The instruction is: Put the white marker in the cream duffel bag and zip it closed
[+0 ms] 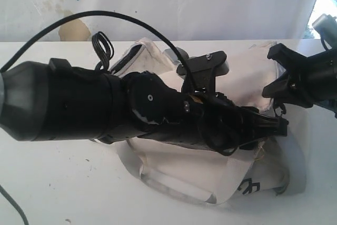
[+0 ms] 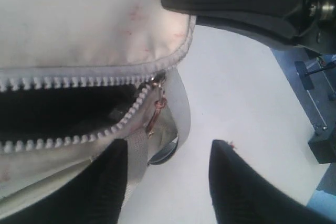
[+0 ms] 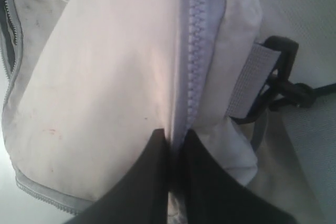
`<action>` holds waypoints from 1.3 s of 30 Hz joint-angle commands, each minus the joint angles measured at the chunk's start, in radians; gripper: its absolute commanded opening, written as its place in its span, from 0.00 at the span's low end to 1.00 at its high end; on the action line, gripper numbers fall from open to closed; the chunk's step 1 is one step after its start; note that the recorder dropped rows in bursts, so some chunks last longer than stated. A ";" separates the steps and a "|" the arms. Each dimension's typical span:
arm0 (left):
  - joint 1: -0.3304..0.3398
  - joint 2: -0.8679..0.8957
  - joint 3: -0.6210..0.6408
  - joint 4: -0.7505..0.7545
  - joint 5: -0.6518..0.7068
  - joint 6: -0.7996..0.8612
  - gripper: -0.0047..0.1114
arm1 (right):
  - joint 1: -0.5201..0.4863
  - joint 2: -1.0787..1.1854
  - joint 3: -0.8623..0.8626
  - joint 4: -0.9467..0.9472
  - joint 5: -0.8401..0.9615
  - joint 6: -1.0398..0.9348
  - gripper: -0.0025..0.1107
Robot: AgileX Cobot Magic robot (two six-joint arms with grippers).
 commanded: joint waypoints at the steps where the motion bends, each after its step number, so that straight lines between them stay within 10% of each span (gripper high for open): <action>1: -0.001 -0.002 -0.004 -0.020 -0.029 0.003 0.47 | -0.001 -0.011 -0.010 0.007 0.005 -0.004 0.02; 39: 0.082 0.113 -0.137 -0.084 0.203 0.167 0.47 | -0.001 -0.037 -0.051 0.048 0.127 -0.004 0.02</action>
